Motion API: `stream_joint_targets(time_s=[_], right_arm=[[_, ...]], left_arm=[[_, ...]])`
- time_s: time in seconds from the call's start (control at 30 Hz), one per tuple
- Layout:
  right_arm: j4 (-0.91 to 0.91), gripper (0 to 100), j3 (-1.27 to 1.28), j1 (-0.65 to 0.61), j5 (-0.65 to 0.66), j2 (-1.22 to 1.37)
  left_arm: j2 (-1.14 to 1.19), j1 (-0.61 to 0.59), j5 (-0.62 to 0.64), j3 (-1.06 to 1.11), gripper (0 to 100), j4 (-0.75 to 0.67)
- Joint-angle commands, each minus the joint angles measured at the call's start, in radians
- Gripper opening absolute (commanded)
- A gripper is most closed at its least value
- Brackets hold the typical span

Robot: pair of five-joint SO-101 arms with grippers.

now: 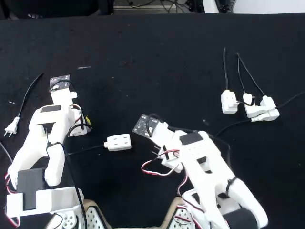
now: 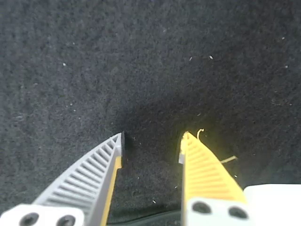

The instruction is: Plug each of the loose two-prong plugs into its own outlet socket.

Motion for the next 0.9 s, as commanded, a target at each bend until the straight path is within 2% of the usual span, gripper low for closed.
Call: stream_joint_targets(time_s=[0.0,0.17,0.37,0.47,0.6,0.87], right_arm=[[0.117,1.0,-0.107,0.009,-0.040,-0.137],[0.147,1.0,-0.196,-0.003,-0.218,-0.243],[0.000,1.0,-0.255,-0.218,-0.338,-0.185],[-0.135,1.0,-0.269,-0.290,-0.359,-0.091],[-0.275,1.0,-0.272,-0.330,-0.359,0.056],[-0.353,1.0,-0.234,-0.334,-0.453,0.125]], left_arm=[[-0.014,-0.024,0.008,-0.002,20,-0.011],[-0.015,-0.022,0.009,-0.004,19,0.012],[-0.112,-0.019,0.009,0.045,19,0.008],[-0.226,-0.021,0.009,0.110,19,-0.011],[-0.379,-0.016,0.009,0.236,19,-0.107],[-0.592,-0.013,0.012,0.343,19,-0.132]])
